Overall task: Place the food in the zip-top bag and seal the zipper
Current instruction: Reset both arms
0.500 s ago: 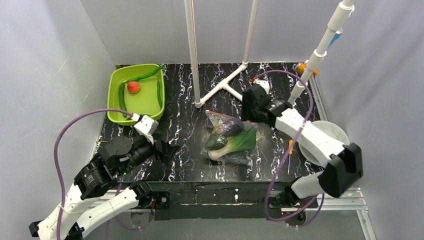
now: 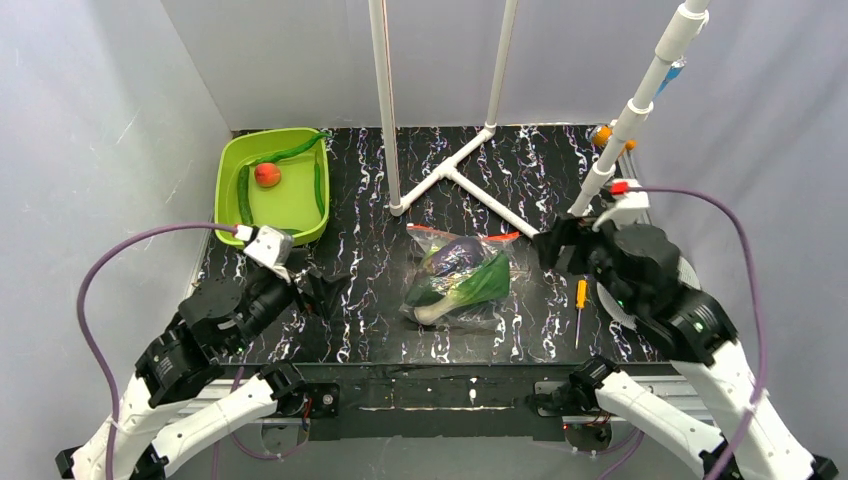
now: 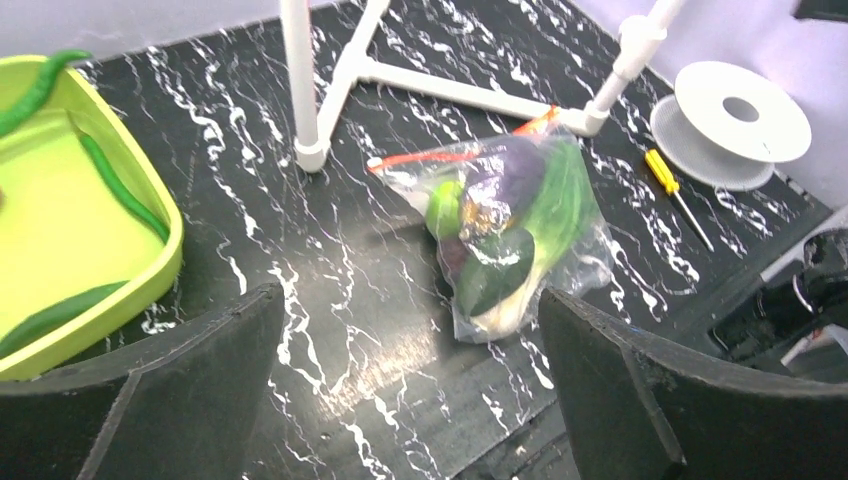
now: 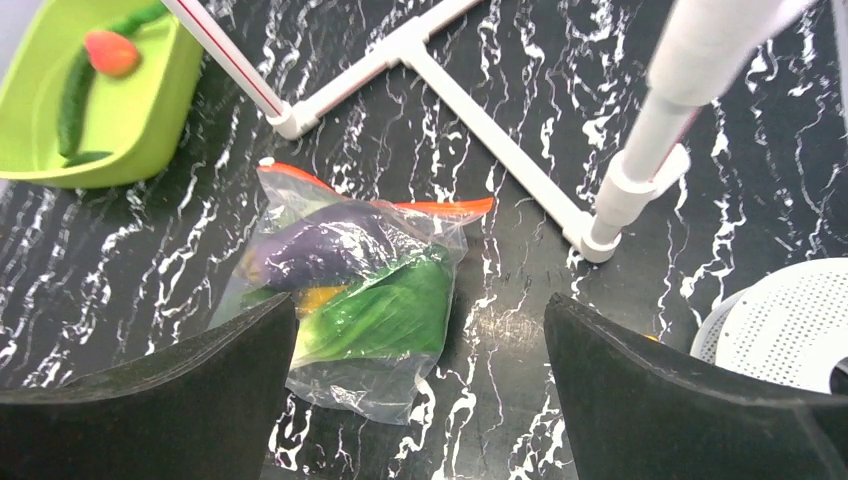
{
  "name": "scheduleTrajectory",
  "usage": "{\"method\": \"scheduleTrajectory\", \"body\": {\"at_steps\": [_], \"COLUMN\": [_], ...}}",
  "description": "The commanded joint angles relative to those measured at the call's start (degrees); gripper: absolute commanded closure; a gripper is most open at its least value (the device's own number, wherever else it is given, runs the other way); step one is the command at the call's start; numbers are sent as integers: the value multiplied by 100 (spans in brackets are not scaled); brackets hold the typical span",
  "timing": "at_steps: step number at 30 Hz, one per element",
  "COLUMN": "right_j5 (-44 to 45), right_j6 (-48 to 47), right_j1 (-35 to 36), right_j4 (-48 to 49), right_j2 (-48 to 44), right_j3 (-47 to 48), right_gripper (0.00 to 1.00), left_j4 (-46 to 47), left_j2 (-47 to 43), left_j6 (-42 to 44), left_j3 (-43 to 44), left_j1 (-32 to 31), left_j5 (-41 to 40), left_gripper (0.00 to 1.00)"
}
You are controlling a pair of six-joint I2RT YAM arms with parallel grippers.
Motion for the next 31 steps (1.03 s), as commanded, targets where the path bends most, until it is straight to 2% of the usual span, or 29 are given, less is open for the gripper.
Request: {"method": "scheduleTrajectory", "body": {"at_steps": [1,9,21,31], "right_j5": [125,520,342,668], "right_j6": [-219,69,166,296], "right_j1": [-21,-21,-21,-21], "right_j4": [-322,-1231,-1145,-1402], "right_j2": [-483,-1026,-1655,-1553], "right_j3": [173,1039,1474,1618], "right_gripper": [2,2,2,2], "left_j4": [240,311,180,145], "left_j2": [-181,-608,-846,-878], "left_j6": [239,521,789,765], "left_j3": [372,811,1295,1290], "left_j1": [-6,-4,-1,-6], "left_j5": [-561,-962,-1116,-1113], "left_gripper": [2,2,2,2]}}
